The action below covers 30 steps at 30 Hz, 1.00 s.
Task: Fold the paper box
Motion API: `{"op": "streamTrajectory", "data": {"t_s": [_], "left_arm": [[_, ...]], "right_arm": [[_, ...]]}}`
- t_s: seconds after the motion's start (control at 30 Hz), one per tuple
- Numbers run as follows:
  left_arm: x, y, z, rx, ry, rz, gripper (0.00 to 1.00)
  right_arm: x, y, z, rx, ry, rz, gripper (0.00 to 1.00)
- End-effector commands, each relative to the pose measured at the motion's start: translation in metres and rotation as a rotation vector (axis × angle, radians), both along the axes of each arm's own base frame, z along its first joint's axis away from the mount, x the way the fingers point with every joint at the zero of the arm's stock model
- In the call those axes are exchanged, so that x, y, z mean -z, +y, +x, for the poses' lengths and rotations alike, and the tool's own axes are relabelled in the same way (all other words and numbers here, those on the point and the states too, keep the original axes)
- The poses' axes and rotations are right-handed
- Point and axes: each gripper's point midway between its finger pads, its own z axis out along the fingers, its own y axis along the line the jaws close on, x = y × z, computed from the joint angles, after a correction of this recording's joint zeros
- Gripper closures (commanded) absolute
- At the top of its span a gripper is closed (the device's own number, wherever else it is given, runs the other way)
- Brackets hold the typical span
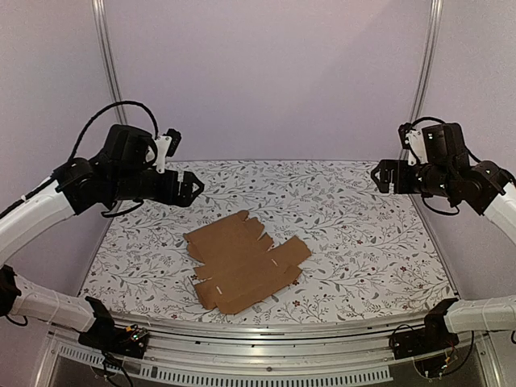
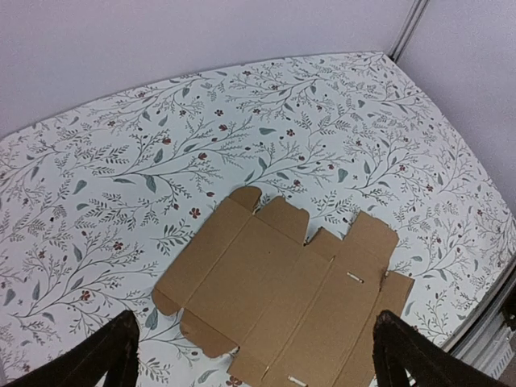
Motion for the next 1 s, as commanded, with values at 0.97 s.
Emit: {"op": "streamTrajectory", "data": {"t_s": [0.97], "left_arm": [[0.026, 0.026, -0.002, -0.131, 0.039, 0.003, 0.01]], "right_arm": [[0.135, 0.116, -0.043, -0.279, 0.481, 0.184, 0.04]]}}
